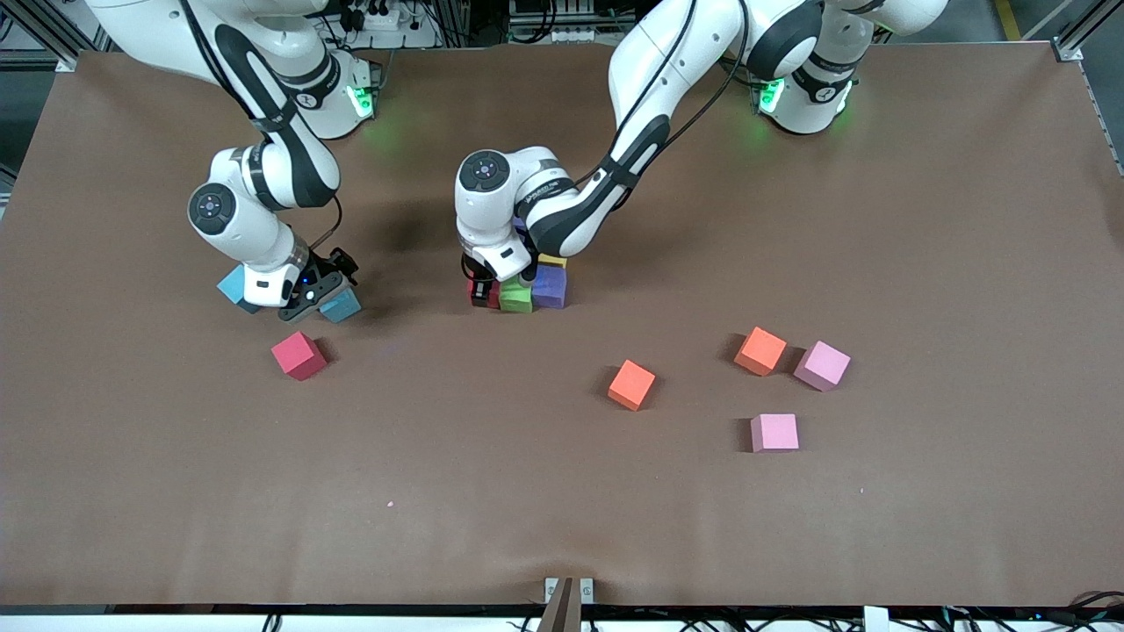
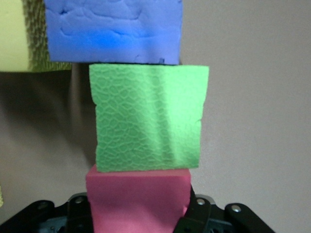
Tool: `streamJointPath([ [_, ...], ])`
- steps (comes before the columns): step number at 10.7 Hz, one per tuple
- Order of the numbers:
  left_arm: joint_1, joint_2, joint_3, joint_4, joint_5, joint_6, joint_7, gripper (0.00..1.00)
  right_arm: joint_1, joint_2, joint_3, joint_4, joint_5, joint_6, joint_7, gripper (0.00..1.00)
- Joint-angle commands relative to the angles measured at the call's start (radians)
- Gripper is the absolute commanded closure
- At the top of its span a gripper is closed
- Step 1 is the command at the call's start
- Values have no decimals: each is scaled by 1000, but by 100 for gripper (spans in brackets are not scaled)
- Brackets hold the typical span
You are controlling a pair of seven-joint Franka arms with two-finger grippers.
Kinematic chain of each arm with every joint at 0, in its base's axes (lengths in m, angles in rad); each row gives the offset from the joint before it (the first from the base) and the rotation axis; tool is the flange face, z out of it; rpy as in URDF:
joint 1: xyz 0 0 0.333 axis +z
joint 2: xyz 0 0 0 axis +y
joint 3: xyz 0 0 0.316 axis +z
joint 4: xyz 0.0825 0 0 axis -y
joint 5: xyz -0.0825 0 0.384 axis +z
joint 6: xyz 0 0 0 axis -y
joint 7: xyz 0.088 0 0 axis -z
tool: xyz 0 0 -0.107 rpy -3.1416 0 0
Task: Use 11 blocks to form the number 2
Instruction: 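Place the red cube below green while the right gripper grasps cyan, then carry the cyan cube to the shape while the left gripper grasps orange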
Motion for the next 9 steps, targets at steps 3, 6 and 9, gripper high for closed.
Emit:
streamJointPath([
  [3, -12, 25, 21, 24, -23, 1, -11, 94, 2, -6, 25, 23, 33, -8, -19, 79],
  [6, -12, 22, 28, 23, -23, 1, -8, 0, 2, -34, 30, 157, 33, -138, -11, 79],
  [9, -14, -14, 25, 23, -23, -15, -10, 0, 23, -2, 38, 271, 35, -198, 55, 79],
])
